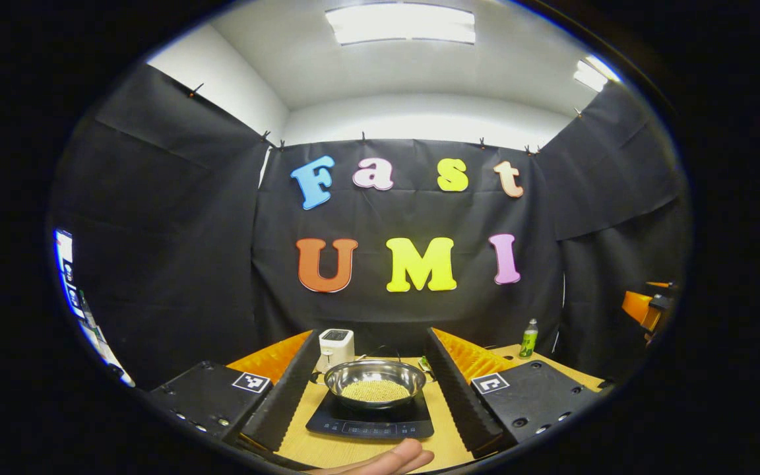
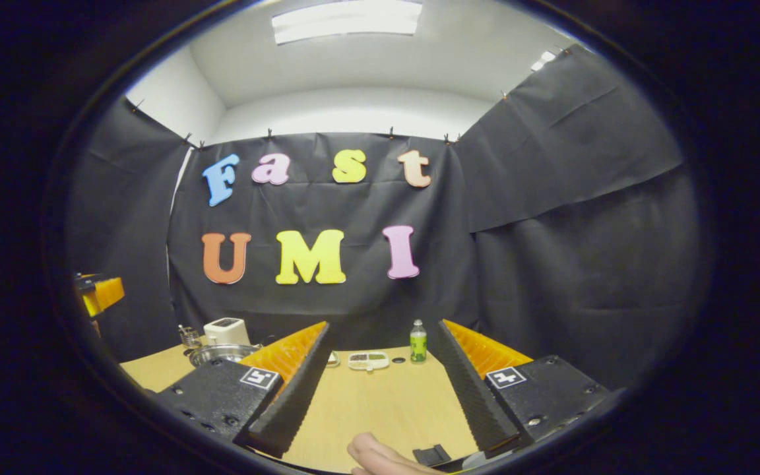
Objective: First push the handle of the pot to place it horizontally, then grasp the pot with both hands and set it on the induction cooktop.
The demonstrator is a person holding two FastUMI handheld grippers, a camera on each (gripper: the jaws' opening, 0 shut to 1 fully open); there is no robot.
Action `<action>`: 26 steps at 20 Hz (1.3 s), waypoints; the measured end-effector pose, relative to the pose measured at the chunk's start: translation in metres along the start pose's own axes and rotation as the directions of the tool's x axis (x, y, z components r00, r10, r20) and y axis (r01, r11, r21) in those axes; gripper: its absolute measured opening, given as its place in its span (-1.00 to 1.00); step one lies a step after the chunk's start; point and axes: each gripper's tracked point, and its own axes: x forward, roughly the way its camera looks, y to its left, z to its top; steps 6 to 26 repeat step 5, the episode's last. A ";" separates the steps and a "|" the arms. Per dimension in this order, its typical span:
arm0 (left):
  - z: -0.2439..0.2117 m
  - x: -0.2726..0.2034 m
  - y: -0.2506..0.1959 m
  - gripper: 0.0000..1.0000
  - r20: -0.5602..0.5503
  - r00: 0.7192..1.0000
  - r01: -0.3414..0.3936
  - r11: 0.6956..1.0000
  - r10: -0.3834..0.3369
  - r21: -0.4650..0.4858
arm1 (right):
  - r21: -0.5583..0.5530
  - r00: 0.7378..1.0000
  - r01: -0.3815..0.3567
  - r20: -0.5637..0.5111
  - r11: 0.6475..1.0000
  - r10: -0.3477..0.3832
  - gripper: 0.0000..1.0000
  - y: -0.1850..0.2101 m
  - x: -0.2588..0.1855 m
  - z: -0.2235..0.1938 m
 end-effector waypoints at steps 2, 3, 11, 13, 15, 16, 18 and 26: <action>-0.004 -0.003 -0.006 0.89 -0.009 1.000 0.014 0.999 -0.014 0.035 | -0.021 1.000 0.008 0.009 1.000 -0.008 0.94 -0.003 -0.004 0.002; -0.004 -0.003 -0.005 0.90 -0.012 1.000 0.000 0.999 0.000 0.045 | -0.025 1.000 0.004 0.016 1.000 -0.004 0.98 0.000 -0.006 0.005; 0.001 -0.004 -0.004 0.92 0.000 1.000 -0.012 0.999 0.012 0.039 | -0.023 1.000 -0.014 0.025 1.000 0.014 0.94 0.007 -0.011 0.006; 0.001 -0.004 -0.004 0.92 0.000 1.000 -0.012 0.999 0.012 0.039 | -0.023 1.000 -0.014 0.025 1.000 0.014 0.94 0.007 -0.011 0.006; 0.001 -0.004 -0.004 0.92 0.000 1.000 -0.012 0.999 0.012 0.039 | -0.023 1.000 -0.014 0.025 1.000 0.014 0.94 0.007 -0.011 0.006; 0.001 -0.004 -0.004 0.92 0.000 1.000 -0.012 0.999 0.012 0.039 | -0.023 1.000 -0.014 0.025 1.000 0.014 0.94 0.007 -0.011 0.006; 0.001 -0.004 -0.004 0.92 0.000 1.000 -0.012 0.999 0.012 0.039 | -0.023 1.000 -0.014 0.025 1.000 0.014 0.94 0.007 -0.011 0.006; 0.001 -0.004 -0.004 0.92 0.000 1.000 -0.012 0.999 0.012 0.039 | -0.023 1.000 -0.014 0.025 1.000 0.014 0.94 0.007 -0.011 0.006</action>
